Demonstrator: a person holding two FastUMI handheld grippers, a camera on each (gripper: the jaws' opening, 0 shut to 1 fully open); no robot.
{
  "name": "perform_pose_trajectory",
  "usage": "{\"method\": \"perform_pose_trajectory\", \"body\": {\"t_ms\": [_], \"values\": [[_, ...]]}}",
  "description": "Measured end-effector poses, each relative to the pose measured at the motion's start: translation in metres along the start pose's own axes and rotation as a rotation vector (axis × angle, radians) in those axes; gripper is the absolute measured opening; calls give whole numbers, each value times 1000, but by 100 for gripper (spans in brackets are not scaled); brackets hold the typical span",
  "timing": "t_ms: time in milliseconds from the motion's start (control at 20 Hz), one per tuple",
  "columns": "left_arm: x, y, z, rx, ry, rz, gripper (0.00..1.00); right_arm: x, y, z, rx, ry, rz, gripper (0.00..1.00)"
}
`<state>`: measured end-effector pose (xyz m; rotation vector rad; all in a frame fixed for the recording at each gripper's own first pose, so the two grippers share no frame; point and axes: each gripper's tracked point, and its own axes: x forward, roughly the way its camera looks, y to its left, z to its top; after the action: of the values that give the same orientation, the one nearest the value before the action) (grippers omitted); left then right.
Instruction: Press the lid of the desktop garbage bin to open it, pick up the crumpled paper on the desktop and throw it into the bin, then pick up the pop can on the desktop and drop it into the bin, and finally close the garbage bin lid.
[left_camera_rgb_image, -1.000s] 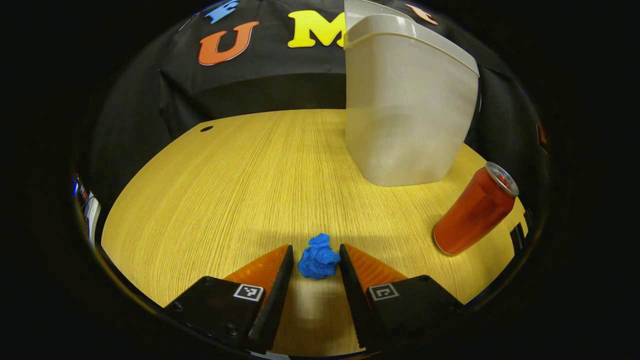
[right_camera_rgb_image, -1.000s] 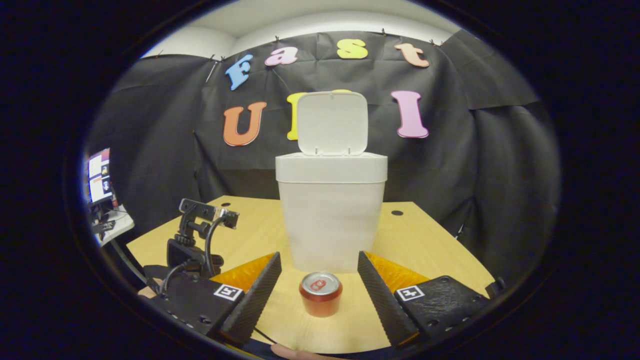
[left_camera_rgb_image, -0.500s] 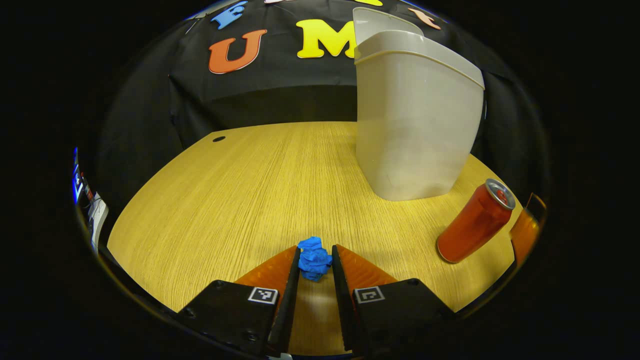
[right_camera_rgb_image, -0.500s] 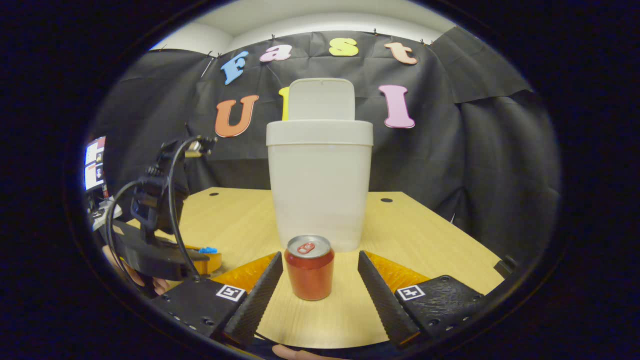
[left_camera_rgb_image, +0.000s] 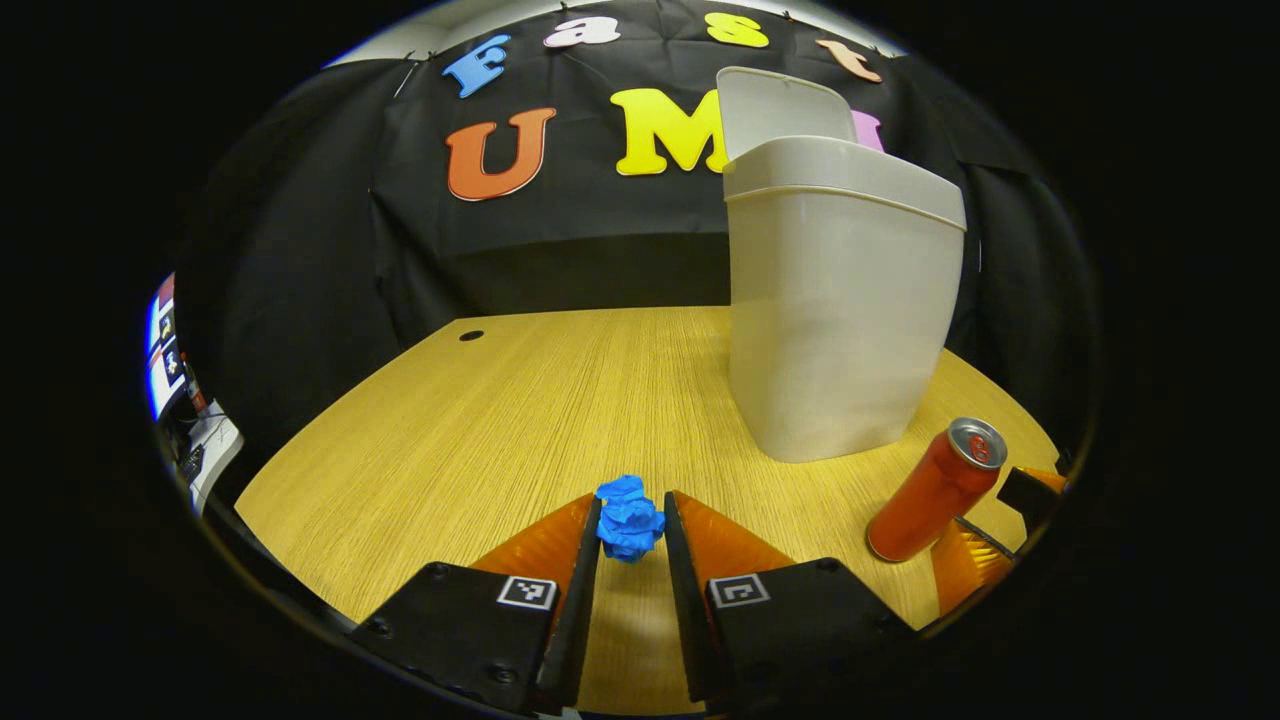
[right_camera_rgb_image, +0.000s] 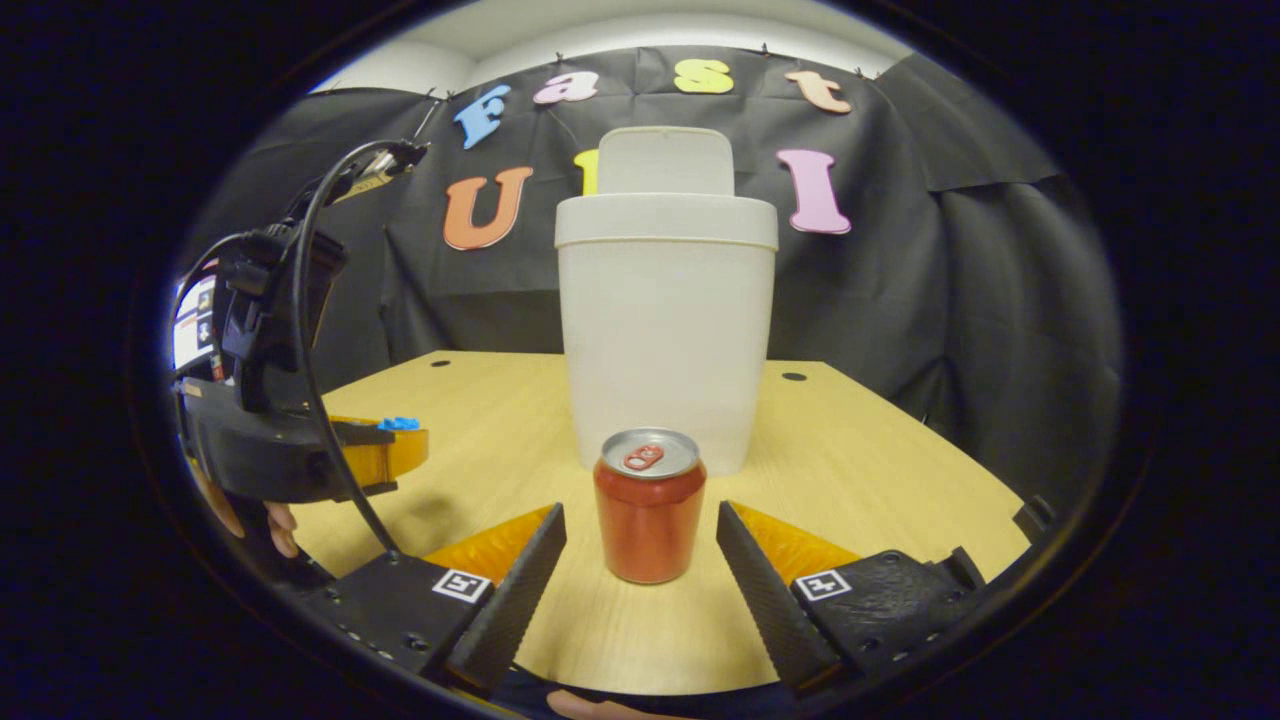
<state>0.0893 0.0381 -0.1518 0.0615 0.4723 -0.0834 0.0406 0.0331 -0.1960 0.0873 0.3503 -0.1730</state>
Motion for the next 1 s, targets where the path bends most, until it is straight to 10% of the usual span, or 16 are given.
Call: {"method": "perform_pose_trajectory", "body": {"t_ms": [1000], "values": [[26, 28, -32, -62, 90, 74, 42, 47, 2, -17, 81, 91, 87, 97]]}}
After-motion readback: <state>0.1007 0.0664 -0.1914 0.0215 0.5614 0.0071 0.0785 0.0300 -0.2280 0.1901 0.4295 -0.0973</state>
